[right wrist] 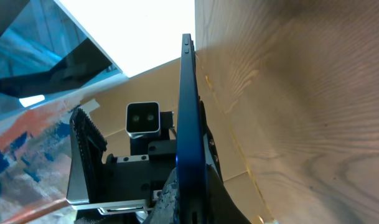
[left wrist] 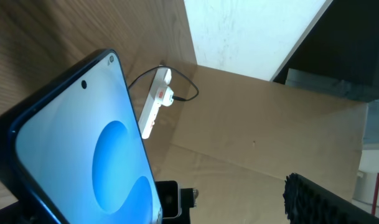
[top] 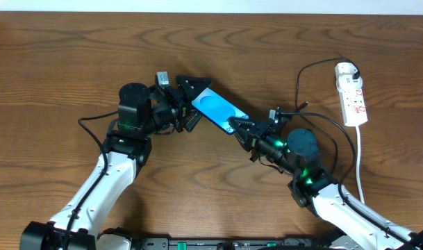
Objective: Plug charger to phone and switch on socket
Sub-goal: 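Bring the left gripper back to grasp the phone's left end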
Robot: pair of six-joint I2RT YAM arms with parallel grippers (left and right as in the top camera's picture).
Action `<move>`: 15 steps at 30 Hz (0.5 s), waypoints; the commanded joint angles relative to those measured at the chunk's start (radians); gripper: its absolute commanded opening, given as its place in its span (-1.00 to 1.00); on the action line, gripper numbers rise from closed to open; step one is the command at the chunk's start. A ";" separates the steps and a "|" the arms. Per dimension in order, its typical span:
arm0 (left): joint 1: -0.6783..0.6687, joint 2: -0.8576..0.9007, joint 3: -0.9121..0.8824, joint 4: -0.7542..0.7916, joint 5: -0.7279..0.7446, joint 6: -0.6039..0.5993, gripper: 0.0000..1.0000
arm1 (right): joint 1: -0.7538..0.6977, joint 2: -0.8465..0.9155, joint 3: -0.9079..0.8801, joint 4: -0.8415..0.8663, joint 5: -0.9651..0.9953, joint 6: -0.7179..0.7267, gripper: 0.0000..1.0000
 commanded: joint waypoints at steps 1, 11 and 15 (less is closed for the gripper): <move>-0.005 0.003 0.013 0.013 -0.002 -0.018 0.93 | 0.037 -0.003 0.012 0.011 0.002 0.059 -0.98; -0.014 0.003 0.013 0.013 -0.001 -0.165 0.46 | 0.082 -0.003 0.012 0.011 0.072 0.074 -0.98; -0.034 0.003 0.013 0.013 -0.002 -0.187 0.34 | 0.082 -0.003 0.012 0.015 0.072 0.074 -0.98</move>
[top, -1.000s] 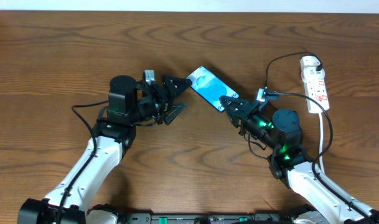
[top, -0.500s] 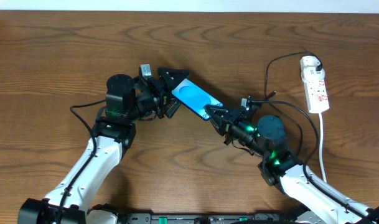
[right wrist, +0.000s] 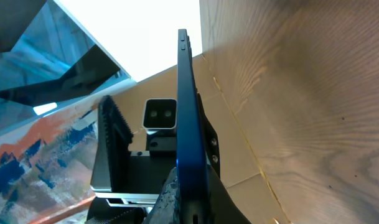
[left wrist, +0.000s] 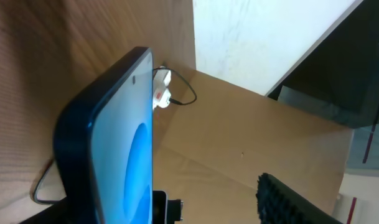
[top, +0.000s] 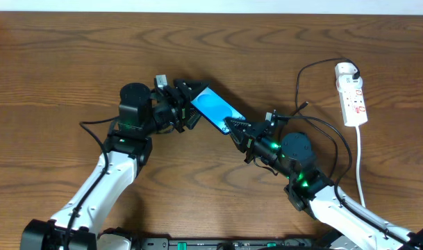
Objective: Plug charger to phone and switch on socket
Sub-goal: 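Bring the left gripper back to grasp the phone's left end, then open the right gripper and pull the phone left with the left gripper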
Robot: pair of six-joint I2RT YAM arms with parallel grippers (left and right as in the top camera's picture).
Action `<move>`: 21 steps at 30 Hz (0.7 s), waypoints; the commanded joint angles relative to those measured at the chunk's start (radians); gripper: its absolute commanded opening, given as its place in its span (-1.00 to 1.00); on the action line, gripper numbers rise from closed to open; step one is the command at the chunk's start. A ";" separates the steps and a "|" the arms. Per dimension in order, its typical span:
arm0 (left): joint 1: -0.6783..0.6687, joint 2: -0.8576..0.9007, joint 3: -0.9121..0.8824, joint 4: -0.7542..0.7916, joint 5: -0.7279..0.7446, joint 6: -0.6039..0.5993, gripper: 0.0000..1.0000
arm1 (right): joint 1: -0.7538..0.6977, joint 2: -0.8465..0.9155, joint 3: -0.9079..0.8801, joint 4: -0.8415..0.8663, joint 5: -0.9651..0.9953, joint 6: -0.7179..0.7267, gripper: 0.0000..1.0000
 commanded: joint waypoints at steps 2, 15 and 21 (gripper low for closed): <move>-0.037 -0.005 0.013 0.018 0.024 -0.053 0.25 | 0.020 -0.002 0.011 -0.004 -0.021 0.007 -0.98; -0.069 -0.005 0.013 0.018 0.023 -0.053 -0.45 | 0.020 -0.002 0.011 -0.004 -0.024 0.007 -0.98; -0.083 -0.005 0.013 0.017 0.020 -0.053 -0.77 | 0.021 -0.002 0.011 -0.004 -0.026 0.007 -0.98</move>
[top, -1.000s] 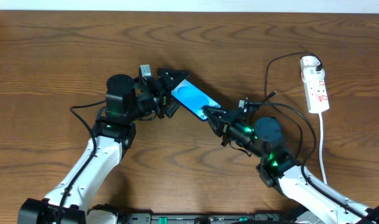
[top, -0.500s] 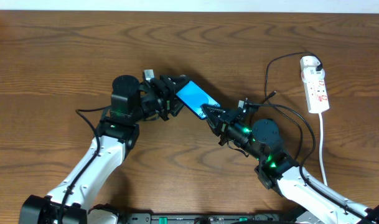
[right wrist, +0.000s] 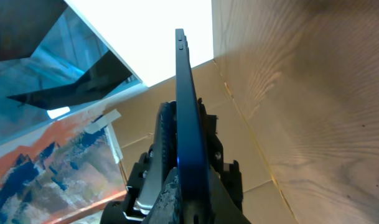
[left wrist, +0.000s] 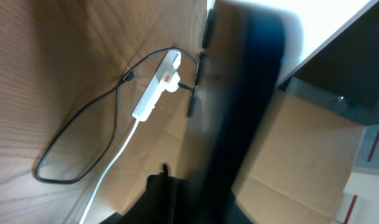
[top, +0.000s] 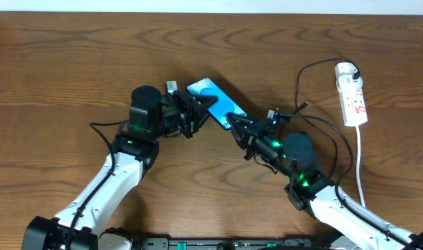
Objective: Plug charger to phone and switch on socket
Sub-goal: 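Open the right gripper and pull the phone left with the left gripper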
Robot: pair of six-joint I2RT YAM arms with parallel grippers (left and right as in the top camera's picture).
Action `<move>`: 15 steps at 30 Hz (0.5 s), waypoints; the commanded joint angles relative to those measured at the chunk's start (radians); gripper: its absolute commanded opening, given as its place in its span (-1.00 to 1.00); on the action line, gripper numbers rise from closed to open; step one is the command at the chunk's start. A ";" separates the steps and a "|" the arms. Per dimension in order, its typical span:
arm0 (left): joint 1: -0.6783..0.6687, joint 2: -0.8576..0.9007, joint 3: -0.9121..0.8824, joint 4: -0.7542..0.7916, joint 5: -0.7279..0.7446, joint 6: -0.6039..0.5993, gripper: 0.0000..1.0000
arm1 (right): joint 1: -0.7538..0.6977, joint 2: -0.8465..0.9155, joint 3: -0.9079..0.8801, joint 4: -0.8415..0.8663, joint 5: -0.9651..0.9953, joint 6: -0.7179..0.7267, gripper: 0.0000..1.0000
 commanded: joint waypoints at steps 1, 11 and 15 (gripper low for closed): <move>-0.019 -0.010 0.019 0.029 0.024 -0.010 -0.84 | 0.022 0.006 0.002 -0.019 -0.065 -0.011 -0.98; -0.018 -0.010 0.019 0.028 0.024 0.003 -0.85 | 0.031 0.006 0.002 -0.025 -0.066 -0.012 -0.46; -0.006 -0.010 0.019 0.017 0.020 0.072 -0.85 | 0.031 0.006 0.002 -0.060 -0.067 -0.016 -0.18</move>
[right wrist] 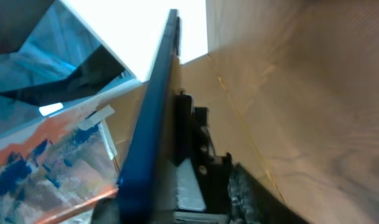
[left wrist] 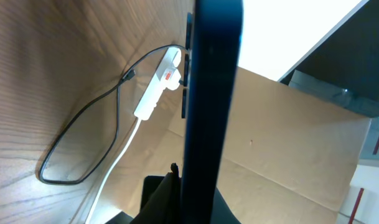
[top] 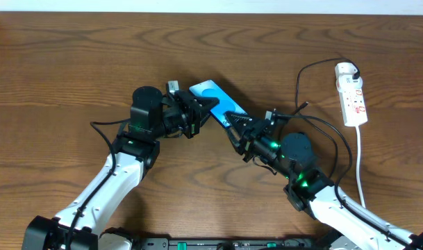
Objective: Plug charger to phone and switch on socket
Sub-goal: 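Open the right gripper and pull the phone left with the left gripper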
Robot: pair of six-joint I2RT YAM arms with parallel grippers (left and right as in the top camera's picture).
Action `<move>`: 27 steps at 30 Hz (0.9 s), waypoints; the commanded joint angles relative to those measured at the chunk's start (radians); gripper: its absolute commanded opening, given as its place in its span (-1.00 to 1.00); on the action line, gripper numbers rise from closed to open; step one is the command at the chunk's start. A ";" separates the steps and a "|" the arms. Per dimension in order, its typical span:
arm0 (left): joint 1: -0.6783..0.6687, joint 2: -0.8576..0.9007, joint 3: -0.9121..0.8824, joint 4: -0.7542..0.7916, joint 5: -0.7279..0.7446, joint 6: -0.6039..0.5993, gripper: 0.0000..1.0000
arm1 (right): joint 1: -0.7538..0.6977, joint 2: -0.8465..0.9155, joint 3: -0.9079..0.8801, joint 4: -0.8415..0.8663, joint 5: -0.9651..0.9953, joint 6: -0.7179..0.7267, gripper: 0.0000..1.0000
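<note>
The phone [top: 215,98], blue screen up, hangs above the table's middle between the two arms. My left gripper [top: 200,111] is shut on its left end; in the left wrist view the phone [left wrist: 211,93] stands edge-on in the jaws of the left gripper [left wrist: 208,182]. My right gripper [top: 240,132] is at the phone's lower right end, open; the phone [right wrist: 153,112] leans left, apart from the right finger [right wrist: 259,194]. The white power strip [top: 352,94] lies at the right. The black charger cable [top: 315,119] loops from it, and its free plug [top: 302,106] lies on the table.
Bare wooden table [top: 72,55] lies all around. The strip's white lead [top: 360,160] runs down toward the front edge on the right. The cable loop lies just right of my right arm [top: 298,156].
The right gripper's jaws have parted from the phone, which now leans to one side in the right wrist view. The left gripper stays shut on the phone.
First the right gripper held the phone by its lower end with the left gripper open around the other end. Then the phone stood further left and turned on edge. Later the left gripper was shut on it, and now the right gripper is open.
</note>
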 commanded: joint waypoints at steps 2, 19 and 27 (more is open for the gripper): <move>0.017 -0.011 0.021 -0.006 0.018 0.080 -0.85 | 0.020 0.009 -0.004 -0.053 -0.049 -0.014 -0.06; 0.203 -0.011 0.021 -0.345 0.022 0.349 -0.85 | -0.020 0.009 -0.004 -0.089 0.174 -0.727 0.99; 0.203 -0.011 0.021 -0.343 0.161 0.349 -0.85 | -0.104 0.009 -0.004 -0.093 0.310 -0.727 0.98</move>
